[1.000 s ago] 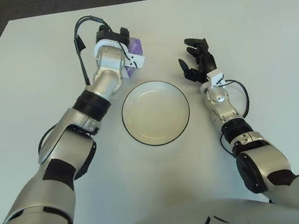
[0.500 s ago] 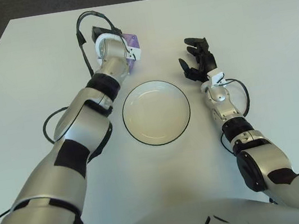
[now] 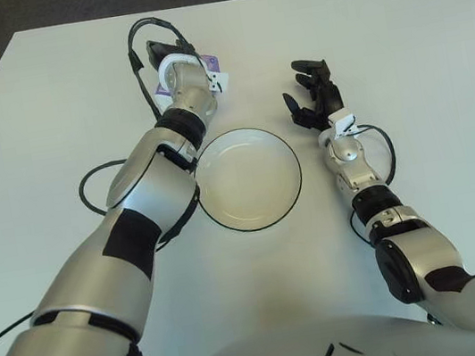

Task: Put the tissue paper into the plate.

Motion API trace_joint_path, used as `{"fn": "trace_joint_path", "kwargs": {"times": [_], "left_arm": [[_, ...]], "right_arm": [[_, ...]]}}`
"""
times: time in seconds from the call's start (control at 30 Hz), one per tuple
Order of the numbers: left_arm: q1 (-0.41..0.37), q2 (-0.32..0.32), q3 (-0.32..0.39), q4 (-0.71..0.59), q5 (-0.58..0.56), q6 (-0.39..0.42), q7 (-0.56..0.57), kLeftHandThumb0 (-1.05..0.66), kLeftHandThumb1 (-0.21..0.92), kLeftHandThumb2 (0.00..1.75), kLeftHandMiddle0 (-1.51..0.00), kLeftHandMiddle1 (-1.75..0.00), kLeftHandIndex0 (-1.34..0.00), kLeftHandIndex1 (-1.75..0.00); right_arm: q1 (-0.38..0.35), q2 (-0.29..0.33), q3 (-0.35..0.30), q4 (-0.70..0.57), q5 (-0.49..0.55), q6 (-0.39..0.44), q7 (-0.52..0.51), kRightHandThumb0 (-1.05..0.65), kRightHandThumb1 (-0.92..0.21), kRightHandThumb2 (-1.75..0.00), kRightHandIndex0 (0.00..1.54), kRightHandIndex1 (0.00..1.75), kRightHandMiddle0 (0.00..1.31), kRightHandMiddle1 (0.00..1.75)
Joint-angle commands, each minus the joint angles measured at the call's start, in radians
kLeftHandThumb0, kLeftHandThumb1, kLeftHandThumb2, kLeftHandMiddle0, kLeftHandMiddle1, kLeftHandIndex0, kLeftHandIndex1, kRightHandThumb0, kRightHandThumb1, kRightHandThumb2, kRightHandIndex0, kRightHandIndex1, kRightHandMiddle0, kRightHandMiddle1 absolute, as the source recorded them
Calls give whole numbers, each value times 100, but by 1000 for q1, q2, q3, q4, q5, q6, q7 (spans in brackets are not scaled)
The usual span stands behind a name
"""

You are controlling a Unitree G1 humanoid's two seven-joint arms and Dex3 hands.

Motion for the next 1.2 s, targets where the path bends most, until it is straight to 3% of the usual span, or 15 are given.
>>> {"fn": "trace_joint_path", "kwargs": {"times": [0.0, 0.17, 0.4, 0.63, 1.17], "left_arm": [[-42, -17, -14, 32, -35, 19, 40, -105, 92, 134, -28, -6, -8, -6], [-51, -20, -29, 42, -51, 10, 38, -105, 92, 135, -31, -3, -2, -16], [-61, -26, -46, 51, -69, 8, 6, -105, 92, 132, -14, 0, 0, -2], [-56, -27, -53, 63, -97, 7, 5, -105, 92, 129, -6, 0, 0, 0], [-51, -38, -76, 94, -145, -4, -74, -105, 92, 125, -15, -5, -3, -2]], "right_arm": [[187, 12, -5, 180, 11, 158, 22, -57, -72, -62, 41, 68, 0, 102], [188, 14, -5, 180, 11, 153, 22, -56, -72, -62, 41, 68, 0, 102], [187, 15, -5, 178, 10, 158, 19, -55, -71, -63, 40, 68, 0, 102], [186, 13, -9, 183, 13, 161, 18, -54, -71, -64, 38, 68, 0, 99], [188, 14, -17, 176, 14, 165, 11, -53, -69, -65, 37, 68, 0, 100]]}}
